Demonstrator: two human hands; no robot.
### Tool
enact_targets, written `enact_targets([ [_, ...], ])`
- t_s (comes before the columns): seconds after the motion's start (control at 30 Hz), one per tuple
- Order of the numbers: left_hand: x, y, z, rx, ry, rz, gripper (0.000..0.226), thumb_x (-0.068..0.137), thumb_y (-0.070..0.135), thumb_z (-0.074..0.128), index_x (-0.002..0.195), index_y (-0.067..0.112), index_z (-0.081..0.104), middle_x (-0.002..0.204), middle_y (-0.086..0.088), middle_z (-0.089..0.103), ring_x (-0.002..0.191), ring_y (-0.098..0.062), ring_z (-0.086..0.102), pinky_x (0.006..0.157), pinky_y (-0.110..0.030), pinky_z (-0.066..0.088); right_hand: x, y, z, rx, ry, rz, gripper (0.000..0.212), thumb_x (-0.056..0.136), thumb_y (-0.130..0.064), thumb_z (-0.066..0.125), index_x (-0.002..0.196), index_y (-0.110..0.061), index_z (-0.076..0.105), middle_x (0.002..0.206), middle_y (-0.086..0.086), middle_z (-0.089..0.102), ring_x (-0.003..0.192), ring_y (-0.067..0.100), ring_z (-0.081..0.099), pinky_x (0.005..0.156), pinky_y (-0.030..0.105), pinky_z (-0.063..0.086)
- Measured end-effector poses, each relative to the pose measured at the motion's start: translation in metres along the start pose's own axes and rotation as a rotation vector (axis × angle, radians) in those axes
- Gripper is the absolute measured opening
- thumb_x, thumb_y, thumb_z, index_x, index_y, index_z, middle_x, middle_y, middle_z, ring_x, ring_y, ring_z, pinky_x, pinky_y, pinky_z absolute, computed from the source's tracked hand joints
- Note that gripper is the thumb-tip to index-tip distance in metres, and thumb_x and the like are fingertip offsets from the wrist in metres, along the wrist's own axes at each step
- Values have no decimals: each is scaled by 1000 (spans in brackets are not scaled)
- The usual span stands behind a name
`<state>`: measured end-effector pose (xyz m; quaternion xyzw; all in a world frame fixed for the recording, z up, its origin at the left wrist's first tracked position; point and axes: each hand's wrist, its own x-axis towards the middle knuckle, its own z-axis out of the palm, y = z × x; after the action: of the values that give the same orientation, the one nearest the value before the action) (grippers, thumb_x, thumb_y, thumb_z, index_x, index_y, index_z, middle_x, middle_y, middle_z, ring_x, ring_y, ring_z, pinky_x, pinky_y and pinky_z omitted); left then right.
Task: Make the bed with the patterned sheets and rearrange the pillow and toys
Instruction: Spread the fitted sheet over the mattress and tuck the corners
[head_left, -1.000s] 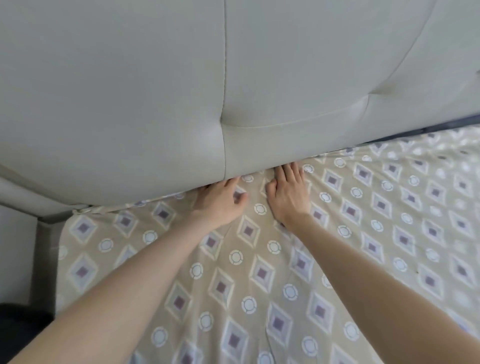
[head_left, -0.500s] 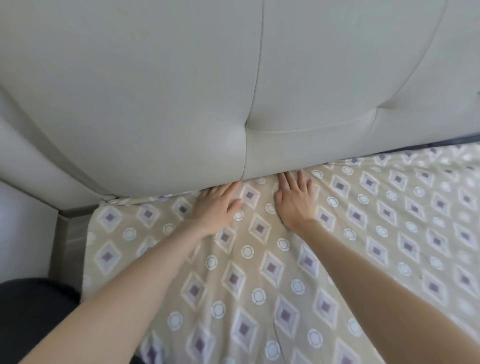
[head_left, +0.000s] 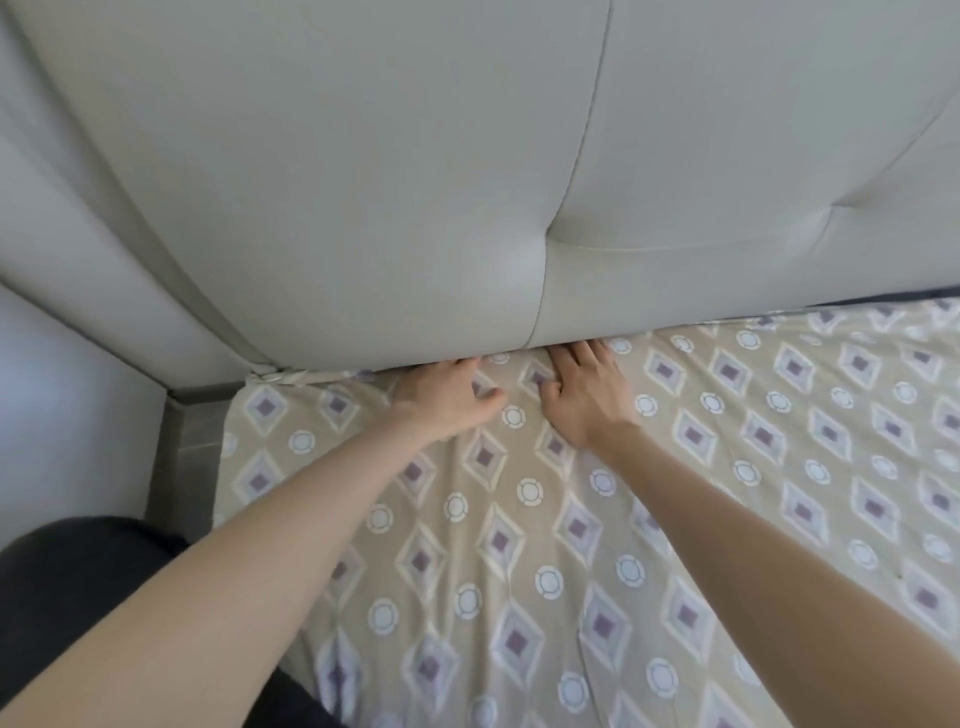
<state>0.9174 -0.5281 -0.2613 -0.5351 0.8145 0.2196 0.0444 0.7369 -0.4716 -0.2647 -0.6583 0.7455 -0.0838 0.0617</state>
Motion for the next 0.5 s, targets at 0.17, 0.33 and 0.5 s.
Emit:
enact_targets([
  [0.17, -2, -5, 2, -62, -17, 38, 68, 85, 64, 37, 144, 35, 24, 140, 4, 46, 130, -23, 40, 96, -32, 35, 19, -10, -16, -95, -222, 100, 47, 87, -33, 40, 129, -16, 51, 133, 11, 52, 129, 30, 37, 103, 36, 33],
  [0.33, -39, -31, 2, 70, 182, 303, 60, 99, 41, 31, 152, 20, 14, 159, 4, 12, 146, -13, 12, 120, -30, 7, -9, -23, -12, -141, -198, -34, 56, 99, -21, 30, 151, -5, 17, 157, 13, 18, 147, 27, 11, 120, 38, 3],
  [0.5, -70, -60, 10, 48, 246, 116, 61, 101, 40, 30, 152, 13, 9, 160, 0, 6, 147, -12, 4, 119, -27, -4, -19, -44, -3, -111, -222, -243, 63, 97, -10, 29, 152, -7, -2, 160, 10, 1, 148, 23, 1, 121, 34, 0],
])
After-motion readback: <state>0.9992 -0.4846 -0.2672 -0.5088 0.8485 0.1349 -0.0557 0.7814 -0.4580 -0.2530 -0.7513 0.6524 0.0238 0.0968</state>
